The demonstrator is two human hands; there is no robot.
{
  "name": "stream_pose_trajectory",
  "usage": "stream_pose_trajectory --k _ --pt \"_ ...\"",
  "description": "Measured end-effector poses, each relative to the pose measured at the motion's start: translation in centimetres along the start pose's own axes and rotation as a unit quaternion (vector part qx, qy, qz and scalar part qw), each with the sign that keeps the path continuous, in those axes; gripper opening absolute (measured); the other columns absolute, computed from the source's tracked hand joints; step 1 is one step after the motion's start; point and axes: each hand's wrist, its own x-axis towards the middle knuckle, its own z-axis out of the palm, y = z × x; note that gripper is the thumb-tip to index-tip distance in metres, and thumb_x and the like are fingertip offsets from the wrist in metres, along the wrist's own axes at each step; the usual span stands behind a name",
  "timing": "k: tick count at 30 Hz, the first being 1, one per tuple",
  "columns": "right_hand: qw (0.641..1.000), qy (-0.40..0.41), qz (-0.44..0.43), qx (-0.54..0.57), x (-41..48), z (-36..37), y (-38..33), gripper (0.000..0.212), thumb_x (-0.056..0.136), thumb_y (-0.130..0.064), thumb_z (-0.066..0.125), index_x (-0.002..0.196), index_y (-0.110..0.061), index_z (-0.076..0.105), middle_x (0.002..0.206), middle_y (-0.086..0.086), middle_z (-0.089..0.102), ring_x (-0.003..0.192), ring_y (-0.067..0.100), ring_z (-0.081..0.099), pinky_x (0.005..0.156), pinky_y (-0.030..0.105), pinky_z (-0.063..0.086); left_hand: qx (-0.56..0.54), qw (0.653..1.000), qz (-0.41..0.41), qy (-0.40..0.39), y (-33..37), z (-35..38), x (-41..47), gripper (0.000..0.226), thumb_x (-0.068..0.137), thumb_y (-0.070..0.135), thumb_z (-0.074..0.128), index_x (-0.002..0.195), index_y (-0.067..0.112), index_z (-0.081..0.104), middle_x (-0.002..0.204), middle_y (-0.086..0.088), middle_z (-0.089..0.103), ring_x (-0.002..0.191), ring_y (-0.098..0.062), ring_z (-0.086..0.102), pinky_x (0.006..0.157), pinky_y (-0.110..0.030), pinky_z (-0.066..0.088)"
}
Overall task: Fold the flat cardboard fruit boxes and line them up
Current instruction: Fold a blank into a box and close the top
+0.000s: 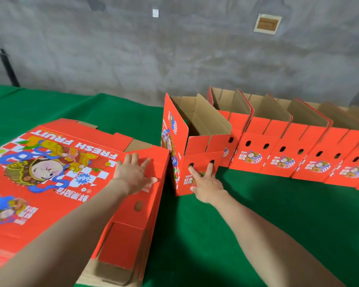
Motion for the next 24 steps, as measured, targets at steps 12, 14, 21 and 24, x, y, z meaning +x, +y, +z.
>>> stream_pose_trajectory --k 12,14,21,24 --pt "0.992 0.115 -0.045 0.034 10.3 1.7 -1.5 0.072 0.099 -0.033 0.043 0.144 -0.051 -0.011 0.147 0.029 -0.031 0.136 0.047 0.027 0.105 0.044 0.038 -0.012 1.0 -0.009 -0.013 2.0 -0.6 5.3 0.073 0.088 0.066 0.041 0.138 0.014 0.033 0.136 -0.012 0.043 0.125 -0.033 0.043 0.1 -0.05 0.042" --pt "0.993 0.113 -0.038 0.021 12.0 1.3 -1.4 0.07 0.099 -0.038 0.04 0.144 -0.051 -0.011 0.148 0.027 -0.032 0.132 0.044 0.033 0.1 0.044 0.042 0.008 1.0 -0.009 -0.019 2.2 -1.3 5.9 0.083 0.084 0.071 0.042 0.142 0.013 0.029 0.134 -0.011 0.044 0.121 -0.033 0.048 0.094 -0.049 0.047" --pt "0.989 0.139 -0.02 -0.053 15.6 -0.2 0.3 0.075 0.095 -0.05 0.044 0.141 -0.054 -0.016 0.149 0.021 0.003 0.103 0.035 0.054 0.086 0.039 0.044 0.079 0.995 0.016 -0.05 2.1 -2.2 7.7 0.085 0.075 0.079 0.045 0.132 0.016 0.048 0.131 -0.009 0.047 0.118 -0.03 0.05 0.092 -0.039 0.048" --pt "0.987 0.142 -0.026 -0.078 16.0 -1.1 1.1 0.075 0.096 -0.044 0.046 0.142 -0.055 -0.013 0.139 0.019 0.019 0.096 0.03 0.055 0.082 0.037 0.043 0.093 0.993 0.02 -0.063 2.0 -2.3 7.9 0.086 0.075 0.079 0.043 0.133 0.016 0.049 0.135 -0.011 0.045 0.119 -0.032 0.049 0.095 -0.04 0.047"
